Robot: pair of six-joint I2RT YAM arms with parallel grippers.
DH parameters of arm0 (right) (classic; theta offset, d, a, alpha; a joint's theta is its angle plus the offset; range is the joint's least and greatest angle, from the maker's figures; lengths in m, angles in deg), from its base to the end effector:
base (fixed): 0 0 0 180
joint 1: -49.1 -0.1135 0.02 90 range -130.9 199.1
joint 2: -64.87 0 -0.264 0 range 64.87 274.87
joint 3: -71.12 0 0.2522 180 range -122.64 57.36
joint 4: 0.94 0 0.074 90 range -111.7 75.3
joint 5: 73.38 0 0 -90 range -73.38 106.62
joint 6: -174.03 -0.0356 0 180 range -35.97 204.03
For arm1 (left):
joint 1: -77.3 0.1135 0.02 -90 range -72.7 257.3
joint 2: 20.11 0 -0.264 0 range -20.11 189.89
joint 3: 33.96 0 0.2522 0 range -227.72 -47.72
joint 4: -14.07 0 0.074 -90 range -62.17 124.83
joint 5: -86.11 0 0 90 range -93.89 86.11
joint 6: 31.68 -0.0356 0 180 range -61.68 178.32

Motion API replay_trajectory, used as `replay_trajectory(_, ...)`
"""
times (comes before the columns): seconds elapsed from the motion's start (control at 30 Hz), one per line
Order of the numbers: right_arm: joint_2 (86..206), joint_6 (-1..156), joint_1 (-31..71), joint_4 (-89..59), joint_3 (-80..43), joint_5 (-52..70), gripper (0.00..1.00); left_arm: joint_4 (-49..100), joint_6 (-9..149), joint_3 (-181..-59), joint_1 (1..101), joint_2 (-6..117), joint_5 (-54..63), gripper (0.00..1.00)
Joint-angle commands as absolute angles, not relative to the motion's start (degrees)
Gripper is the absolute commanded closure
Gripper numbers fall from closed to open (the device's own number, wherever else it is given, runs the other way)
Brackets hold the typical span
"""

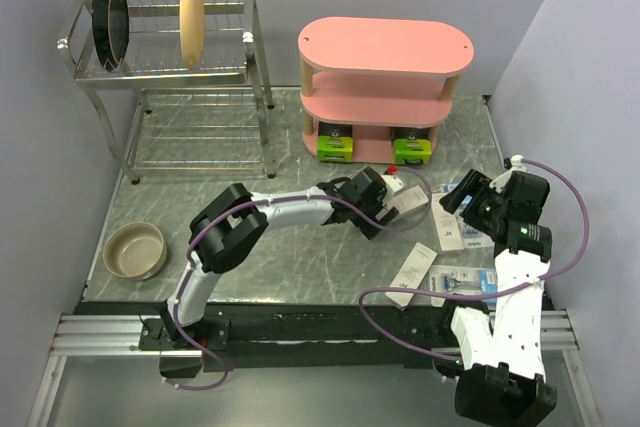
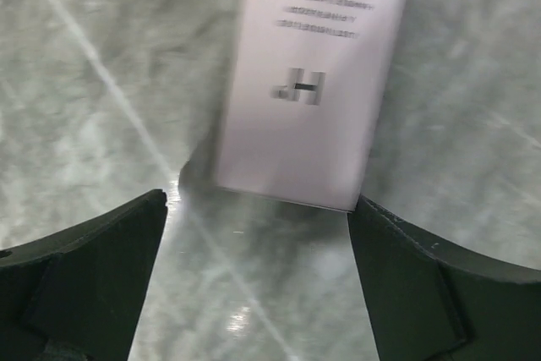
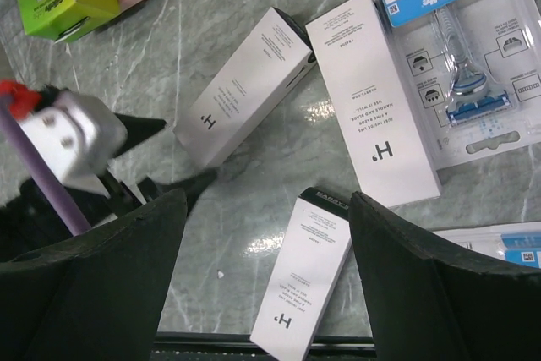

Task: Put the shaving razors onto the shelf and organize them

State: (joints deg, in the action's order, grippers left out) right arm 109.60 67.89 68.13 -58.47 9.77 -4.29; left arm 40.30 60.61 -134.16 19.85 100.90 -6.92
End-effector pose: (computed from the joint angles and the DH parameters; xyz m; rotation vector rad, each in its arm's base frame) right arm 0.1508 -0.0386 0.3012 0.4990 2.2020 0.3891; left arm 0.2525 -0.3921 0.1700 1.1042 2.1686 -0.4211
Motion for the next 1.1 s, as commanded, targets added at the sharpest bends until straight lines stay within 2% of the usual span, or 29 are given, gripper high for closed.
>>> replay_trajectory(0.0, 108.8, 69.8, 68.4, -58.2, 9.4, -4.8, 0.16, 41.1, 58.9, -137.0, 21.7, 102.2, -1.7, 0.09)
replay_trajectory(0.27, 109.7, 69.4, 68.4, -57.0, 10.3, -6.3, 0.16, 39.1, 50.7, -135.4, 21.7, 101.4, 8.0, 0.09)
replay_trajectory(0.73, 109.3, 70.0, 68.3, -56.5, 11.3, -6.9, 0.16, 42.9, 46.0, -146.1, 21.8, 109.3, 4.8, 0.1)
replay_trajectory(0.9, 109.5, 70.4, 68.0, -56.5, 10.8, -6.8, 0.15, 49.3, 46.9, -149.1, 22.6, 109.5, 3.3, 0.14)
replay_trajectory(0.97, 109.7, 70.4, 67.8, -56.5, 10.7, -7.2, 0.15, 49.4, 46.8, -147.5, 23.9, 108.1, 3.4, 0.12)
replay_trajectory(1.03, 109.8, 70.5, 67.7, -56.3, 10.9, -7.4, 0.15, 47.7, 45.0, -144.2, 24.6, 105.9, 4.2, 0.01)
replay_trajectory(1.07, 110.0, 70.4, 67.7, -56.1, 11.0, -7.5, 0.15, 47.2, 44.2, -143.3, 24.9, 105.5, 4.3, 0.01)
